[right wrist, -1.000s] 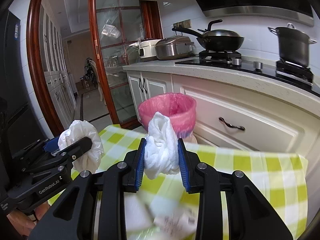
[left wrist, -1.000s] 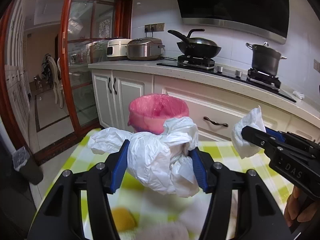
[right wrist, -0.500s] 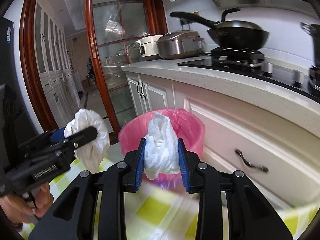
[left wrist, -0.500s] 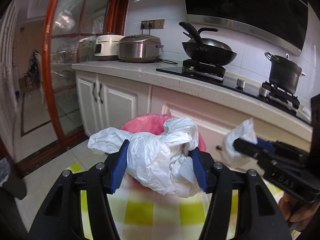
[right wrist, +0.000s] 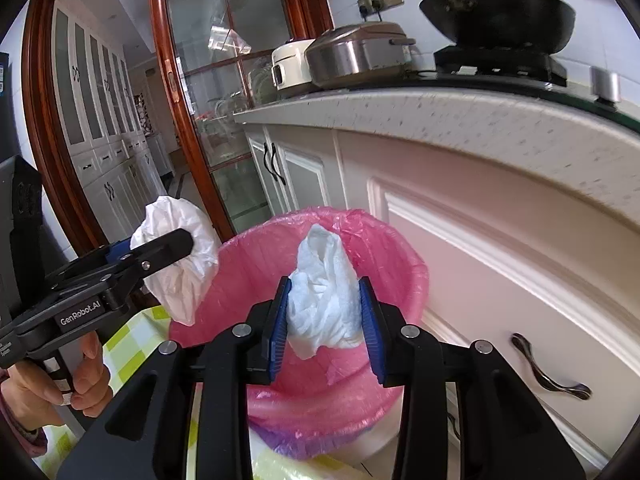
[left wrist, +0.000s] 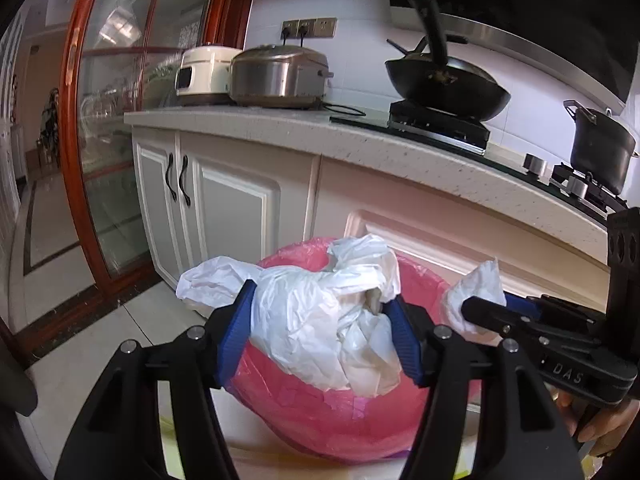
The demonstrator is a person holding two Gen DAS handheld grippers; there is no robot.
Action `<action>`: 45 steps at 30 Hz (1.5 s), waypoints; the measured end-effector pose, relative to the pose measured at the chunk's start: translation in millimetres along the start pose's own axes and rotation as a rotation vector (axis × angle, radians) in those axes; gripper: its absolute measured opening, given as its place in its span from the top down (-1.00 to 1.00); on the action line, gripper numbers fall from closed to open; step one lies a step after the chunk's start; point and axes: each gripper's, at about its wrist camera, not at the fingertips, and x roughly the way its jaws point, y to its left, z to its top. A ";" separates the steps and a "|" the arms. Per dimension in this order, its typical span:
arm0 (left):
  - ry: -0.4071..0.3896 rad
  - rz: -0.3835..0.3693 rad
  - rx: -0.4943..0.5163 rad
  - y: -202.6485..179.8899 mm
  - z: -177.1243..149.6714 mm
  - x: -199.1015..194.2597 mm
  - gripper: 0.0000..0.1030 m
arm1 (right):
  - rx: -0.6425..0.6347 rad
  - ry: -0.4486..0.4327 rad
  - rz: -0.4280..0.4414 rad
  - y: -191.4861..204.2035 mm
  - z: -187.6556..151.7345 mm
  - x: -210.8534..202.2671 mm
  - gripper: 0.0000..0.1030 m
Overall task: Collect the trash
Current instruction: 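Open both grippers to drop the bag and tissue into the bin, then move both tools back over the table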
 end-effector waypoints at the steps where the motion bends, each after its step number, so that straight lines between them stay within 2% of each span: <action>1: 0.003 -0.005 -0.002 1.5 -1.0 4.0 -0.21 | -0.003 0.000 -0.005 -0.8 -0.6 5.3 0.13; 2: 0.010 -0.019 -0.009 3.4 -2.3 9.4 -0.23 | 0.000 -0.004 -0.004 -1.1 -2.0 7.0 -0.06; 3: 0.014 -0.029 -0.015 3.8 -3.4 11.8 -0.26 | 0.006 -0.007 -0.003 -2.3 -3.5 8.5 -0.13; 5: 0.013 -0.038 -0.020 3.4 -4.8 15.0 -0.29 | 0.021 -0.007 -0.004 -5.9 -5.3 12.2 -0.13; 9: -0.002 -0.054 -0.022 0.4 -3.3 11.5 -0.51 | 0.029 -0.014 -0.004 -10.6 -6.8 4.7 -0.13; 13: -0.027 -0.023 -0.015 -7.0 3.0 -8.2 -0.53 | 0.040 -0.033 -0.011 -11.8 -5.7 -24.0 -0.13; 15: -0.034 -0.019 -0.040 -8.5 4.4 -29.3 -0.53 | 0.033 -0.039 -0.014 -9.7 -5.8 -45.8 -0.13; 18: -0.057 0.019 -0.003 -21.8 2.6 -76.5 -0.53 | 0.018 -0.060 -0.014 4.3 -8.0 -97.0 -0.13; 20: -0.063 0.024 0.009 -32.9 -1.8 -115.0 -0.59 | 0.007 -0.075 -0.012 18.3 -11.3 -135.8 -0.17; 22: -0.079 0.021 0.018 -45.2 -8.9 -158.0 -0.74 | -0.010 -0.089 -0.022 36.5 -20.4 -183.3 -0.25; 25: -0.103 -0.002 0.013 -67.3 -32.2 -237.2 -0.91 | -0.038 -0.099 -0.040 63.1 -44.5 -247.1 -0.35; 28: -0.097 -0.004 0.025 -87.8 -66.1 -298.0 -0.91 | -0.062 -0.097 -0.044 88.4 -80.4 -302.4 -0.47; 32: -0.072 -0.007 0.030 -105.2 -122.4 -358.6 -0.91 | -0.076 -0.076 -0.050 110.8 -134.1 -355.3 -0.48; 37: -0.034 0.008 0.066 -125.6 -194.6 -414.8 -0.91 | -0.034 -0.032 -0.079 121.4 -211.2 -402.9 -0.48; 45: 0.017 0.015 0.096 -159.2 -276.7 -452.5 -0.91 | 0.068 -0.013 -0.143 119.9 -308.1 -453.5 -0.48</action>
